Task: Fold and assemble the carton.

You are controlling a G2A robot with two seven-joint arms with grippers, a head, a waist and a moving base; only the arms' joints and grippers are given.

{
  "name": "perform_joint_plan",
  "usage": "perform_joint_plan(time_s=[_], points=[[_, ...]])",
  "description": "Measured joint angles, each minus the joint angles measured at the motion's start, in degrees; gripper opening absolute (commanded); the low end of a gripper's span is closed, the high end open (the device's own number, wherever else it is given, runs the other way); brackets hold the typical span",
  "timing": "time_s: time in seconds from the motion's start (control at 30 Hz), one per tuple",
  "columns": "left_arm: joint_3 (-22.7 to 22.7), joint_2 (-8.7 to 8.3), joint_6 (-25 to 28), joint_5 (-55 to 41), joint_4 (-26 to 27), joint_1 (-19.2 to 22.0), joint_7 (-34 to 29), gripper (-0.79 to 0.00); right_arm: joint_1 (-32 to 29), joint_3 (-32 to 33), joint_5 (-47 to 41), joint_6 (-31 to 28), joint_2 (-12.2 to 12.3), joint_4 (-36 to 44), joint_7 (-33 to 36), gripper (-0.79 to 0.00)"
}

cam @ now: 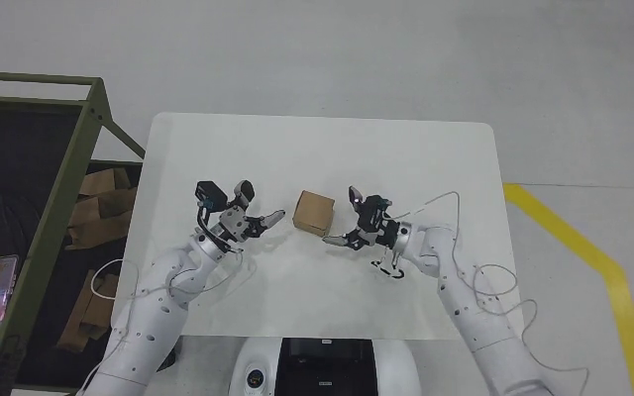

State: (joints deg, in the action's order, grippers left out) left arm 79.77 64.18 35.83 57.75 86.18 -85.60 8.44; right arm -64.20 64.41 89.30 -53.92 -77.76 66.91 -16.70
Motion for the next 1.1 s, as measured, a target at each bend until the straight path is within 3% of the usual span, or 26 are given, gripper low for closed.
perform_joint_plan(time_s=[0.33, 0.67, 1.1], points=[[-1.5, 0.40, -5.9, -0.9, -0.4, 1.5, -5.8, 0.000, 6.6, -7.3, 6.8, 5.2, -1.2, -12.6, -12.4, 0.000], [-2.2, 0.46, -7.4, 0.3, -0.2, 1.5, -7.5, 0.000, 6.3, -7.8, 6.6, 4.9, -1.2, -12.2, -12.2, 0.000], [-5.1, 1.48, -17.4, 1.8, -0.2, 2.3, -8.4, 0.000, 7.2, -10.9, 12.7, 8.4, -0.3, -12.3, -20.3, 0.000]])
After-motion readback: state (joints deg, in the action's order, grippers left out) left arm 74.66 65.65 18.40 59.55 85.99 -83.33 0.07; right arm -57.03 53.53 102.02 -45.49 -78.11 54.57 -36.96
